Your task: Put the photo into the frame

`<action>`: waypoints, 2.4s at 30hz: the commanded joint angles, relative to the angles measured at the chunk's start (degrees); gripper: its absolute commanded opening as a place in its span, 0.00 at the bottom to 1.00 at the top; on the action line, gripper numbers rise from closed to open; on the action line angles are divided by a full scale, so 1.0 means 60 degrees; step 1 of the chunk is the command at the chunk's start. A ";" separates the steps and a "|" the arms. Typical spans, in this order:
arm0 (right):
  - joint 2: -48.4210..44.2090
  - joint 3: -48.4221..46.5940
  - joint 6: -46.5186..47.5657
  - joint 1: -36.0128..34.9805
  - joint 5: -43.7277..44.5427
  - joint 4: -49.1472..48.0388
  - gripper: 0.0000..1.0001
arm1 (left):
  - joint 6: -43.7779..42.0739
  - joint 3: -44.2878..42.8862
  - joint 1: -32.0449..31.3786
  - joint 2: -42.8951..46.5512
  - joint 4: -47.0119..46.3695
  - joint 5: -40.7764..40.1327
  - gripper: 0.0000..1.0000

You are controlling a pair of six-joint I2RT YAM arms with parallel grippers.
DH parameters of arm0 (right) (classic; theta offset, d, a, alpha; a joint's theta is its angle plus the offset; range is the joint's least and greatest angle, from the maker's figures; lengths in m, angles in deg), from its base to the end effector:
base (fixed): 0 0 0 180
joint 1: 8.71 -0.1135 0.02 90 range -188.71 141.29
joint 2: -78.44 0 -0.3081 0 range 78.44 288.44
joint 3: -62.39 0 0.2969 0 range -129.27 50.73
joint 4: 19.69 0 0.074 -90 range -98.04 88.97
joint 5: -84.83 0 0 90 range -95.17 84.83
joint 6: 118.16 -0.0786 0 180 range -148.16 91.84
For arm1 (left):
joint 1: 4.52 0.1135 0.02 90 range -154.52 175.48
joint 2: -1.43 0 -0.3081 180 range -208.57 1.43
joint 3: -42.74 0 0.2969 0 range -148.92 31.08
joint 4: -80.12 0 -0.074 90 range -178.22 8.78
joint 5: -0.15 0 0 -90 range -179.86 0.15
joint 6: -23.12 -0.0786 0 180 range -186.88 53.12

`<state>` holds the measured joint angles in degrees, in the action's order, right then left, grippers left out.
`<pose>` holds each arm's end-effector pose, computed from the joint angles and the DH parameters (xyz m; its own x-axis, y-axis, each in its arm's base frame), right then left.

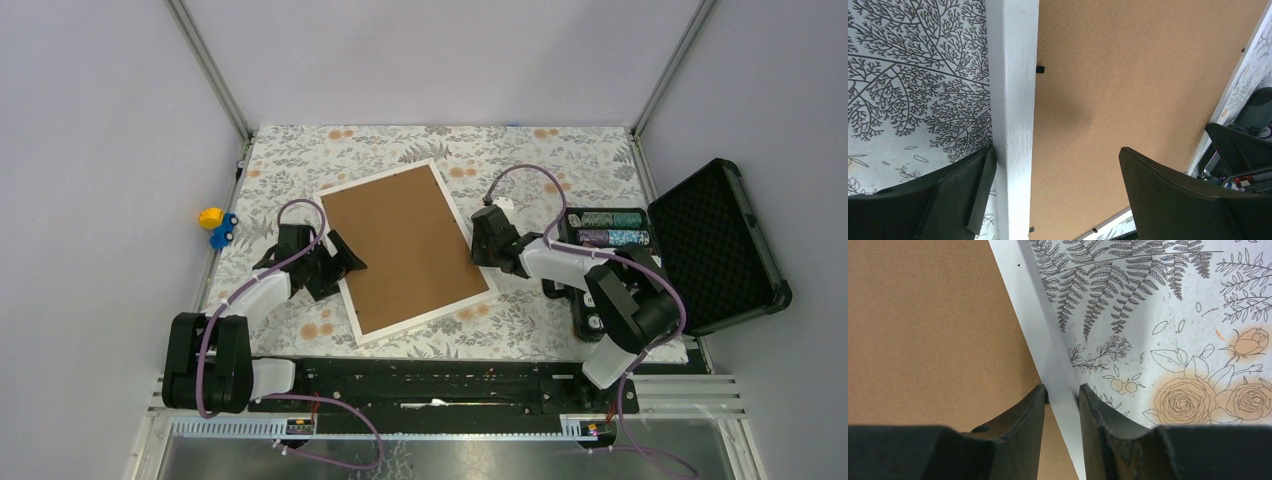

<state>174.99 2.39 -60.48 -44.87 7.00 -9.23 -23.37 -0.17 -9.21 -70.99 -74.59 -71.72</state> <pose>0.3299 0.2206 0.1324 -0.7454 0.1026 -0.6587 -0.0736 0.9694 0.2342 0.2681 -0.0465 0.1395 -0.7672 -0.5936 -0.2430 -0.3747 0.7223 -0.5813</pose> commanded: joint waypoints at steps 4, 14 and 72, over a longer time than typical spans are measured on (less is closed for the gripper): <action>0.0529 -0.1133 0.0555 0.0698 -0.4512 0.2539 0.49 | 0.0167 -0.0218 -0.0347 0.0265 -0.0159 0.1017 0.99; -0.0307 -0.1820 0.1716 0.2247 -0.6034 0.3502 0.67 | 0.0096 -0.0306 -0.0347 0.0862 0.0677 0.0635 0.99; -0.1197 0.0649 -0.0502 0.3665 -0.7997 0.0823 1.00 | -0.2645 -0.9242 0.1534 -0.6984 0.1782 -0.0908 0.99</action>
<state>165.24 6.61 -61.03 -22.95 -36.52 2.05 -35.72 -53.67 -0.05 -112.76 -63.27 -75.13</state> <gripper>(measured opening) 0.994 0.988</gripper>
